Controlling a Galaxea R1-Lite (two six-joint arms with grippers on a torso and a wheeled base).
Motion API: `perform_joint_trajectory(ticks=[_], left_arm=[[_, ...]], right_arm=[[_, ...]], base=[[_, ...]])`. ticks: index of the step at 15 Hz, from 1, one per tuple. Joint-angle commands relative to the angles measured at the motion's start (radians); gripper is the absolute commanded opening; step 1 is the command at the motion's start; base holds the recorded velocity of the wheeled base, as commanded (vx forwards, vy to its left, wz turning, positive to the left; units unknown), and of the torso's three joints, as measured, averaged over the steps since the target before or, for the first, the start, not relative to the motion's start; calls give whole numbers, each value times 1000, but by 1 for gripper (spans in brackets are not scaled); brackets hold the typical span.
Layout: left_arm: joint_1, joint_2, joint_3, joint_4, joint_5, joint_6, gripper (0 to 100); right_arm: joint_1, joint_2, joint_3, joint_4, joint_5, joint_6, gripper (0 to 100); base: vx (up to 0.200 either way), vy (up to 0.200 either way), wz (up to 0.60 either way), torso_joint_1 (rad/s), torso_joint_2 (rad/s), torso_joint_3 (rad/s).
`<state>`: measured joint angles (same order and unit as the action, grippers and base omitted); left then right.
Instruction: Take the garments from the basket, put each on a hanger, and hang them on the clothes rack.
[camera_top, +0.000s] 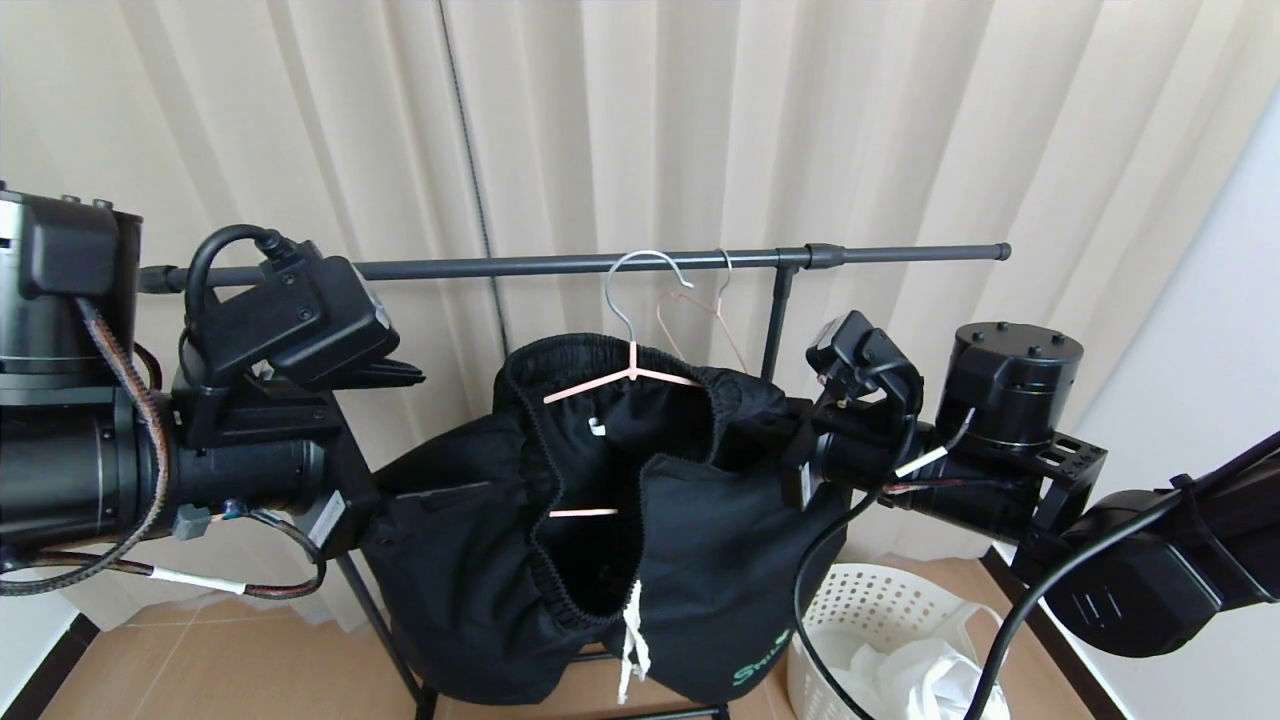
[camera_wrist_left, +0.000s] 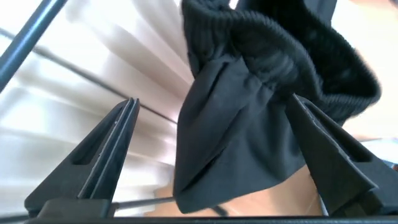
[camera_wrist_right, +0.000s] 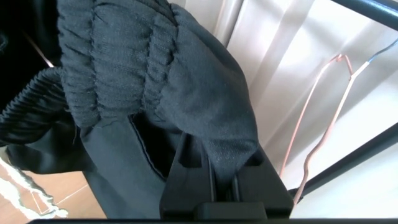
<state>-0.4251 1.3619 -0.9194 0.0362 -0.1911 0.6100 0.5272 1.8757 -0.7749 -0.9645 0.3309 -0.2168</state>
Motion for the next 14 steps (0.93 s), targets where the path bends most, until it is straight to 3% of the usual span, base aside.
perform_joint_trajectory(ticks=[1, 7, 10, 14], left_arm=[[3, 74, -7, 1, -4, 10, 100], [2, 151, -44, -10, -7, -7, 100], [-9, 163, -72, -9, -56, -62, 100], [-49, 184, -118, -9, -59, -122, 100]], right_arm=[[0, -4, 2, 0, 0, 1, 0], [4, -9, 28, -40, 11, -3, 0], [5, -3, 40, -86, 14, -6, 0], [20, -6, 49, -88, 14, -7, 0]], base=[[0, 0, 0, 0, 0, 0], [0, 0, 0, 0, 0, 0], [0, 0, 0, 0, 0, 0], [0, 0, 0, 0, 0, 0]])
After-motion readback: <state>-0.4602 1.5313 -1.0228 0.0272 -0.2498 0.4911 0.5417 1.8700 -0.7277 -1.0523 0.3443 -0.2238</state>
